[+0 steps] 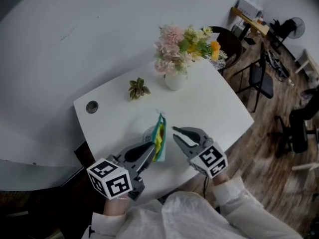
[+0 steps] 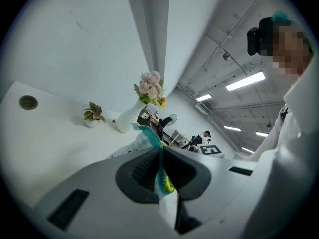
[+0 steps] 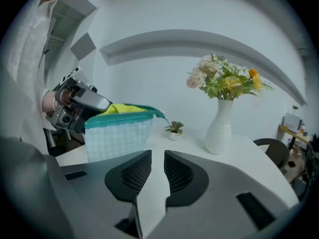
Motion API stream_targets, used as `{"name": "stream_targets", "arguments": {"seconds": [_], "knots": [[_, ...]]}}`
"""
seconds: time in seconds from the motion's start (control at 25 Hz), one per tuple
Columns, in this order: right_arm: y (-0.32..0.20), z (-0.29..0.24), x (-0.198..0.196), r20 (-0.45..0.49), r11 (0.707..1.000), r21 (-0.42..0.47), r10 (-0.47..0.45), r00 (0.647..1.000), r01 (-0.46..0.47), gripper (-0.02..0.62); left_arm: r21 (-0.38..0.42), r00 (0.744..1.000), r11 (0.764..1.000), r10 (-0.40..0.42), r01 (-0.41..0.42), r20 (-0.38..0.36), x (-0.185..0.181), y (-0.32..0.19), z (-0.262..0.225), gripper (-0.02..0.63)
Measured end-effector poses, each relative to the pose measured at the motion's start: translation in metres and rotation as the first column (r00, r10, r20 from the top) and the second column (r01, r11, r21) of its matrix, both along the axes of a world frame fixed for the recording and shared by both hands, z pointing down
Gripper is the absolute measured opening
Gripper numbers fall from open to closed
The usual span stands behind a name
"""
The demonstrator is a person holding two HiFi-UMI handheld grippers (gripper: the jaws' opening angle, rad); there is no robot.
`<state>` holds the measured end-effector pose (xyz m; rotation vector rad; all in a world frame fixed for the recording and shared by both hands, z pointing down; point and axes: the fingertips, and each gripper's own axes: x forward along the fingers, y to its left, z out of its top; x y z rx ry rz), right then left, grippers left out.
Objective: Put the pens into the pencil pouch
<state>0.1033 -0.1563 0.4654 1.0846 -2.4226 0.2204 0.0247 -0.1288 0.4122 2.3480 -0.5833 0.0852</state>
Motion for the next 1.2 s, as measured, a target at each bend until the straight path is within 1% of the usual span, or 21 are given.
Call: {"name": "stream_targets", "arguments": {"seconds": [0.08, 0.16, 0.24, 0.4, 0.56, 0.68, 0.88, 1.2], "knots": [[-0.004, 0.013, 0.002, -0.047, 1.0, -0.013, -0.003, 0.999, 0.003, 0.061, -0.014, 1.0, 1.0, -0.018, 0.018, -0.003, -0.003, -0.003, 0.001, 0.028], [-0.009, 0.025, 0.006, -0.074, 1.0, -0.023, 0.012, 0.997, -0.013, 0.061, -0.025, 1.0, 0.999, -0.029, 0.028, -0.004, -0.005, -0.005, 0.002, 0.028], [-0.013, 0.037, 0.011, -0.096, 0.999, -0.034, 0.029, 0.995, -0.032, 0.061, -0.03, 1.0, 0.999, -0.026, 0.025, -0.004, -0.006, -0.005, 0.005, 0.028], [-0.021, 0.058, 0.019, -0.167, 0.997, -0.072, 0.026, 0.986, -0.039, 0.061, -0.051, 1.0, 0.998, -0.023, 0.022, -0.006, -0.002, -0.005, 0.007, 0.028], [-0.025, 0.08, 0.025, -0.285, 0.997, -0.079, -0.017, 0.958, -0.005, 0.063, -0.063, 1.0, 0.998, -0.021, 0.02, -0.015, 0.0, -0.008, 0.009, 0.028], [-0.026, 0.093, 0.028, -0.334, 0.994, -0.105, -0.046, 0.941, 0.012, 0.061, -0.059, 1.0, 0.998, -0.016, 0.016, -0.008, -0.001, -0.01, 0.011, 0.028], [-0.032, 0.101, 0.035, -0.365, 0.99, -0.138, -0.067, 0.928, 0.017, 0.062, -0.06, 1.0, 0.998, -0.017, 0.017, 0.011, -0.004, -0.012, 0.017, 0.028], [-0.038, 0.107, 0.036, -0.345, 0.98, -0.2, -0.086, 0.935, 0.017, 0.062, -0.075, 0.999, 0.997, -0.03, 0.031, 0.009, -0.003, -0.014, 0.018, 0.028]]}}
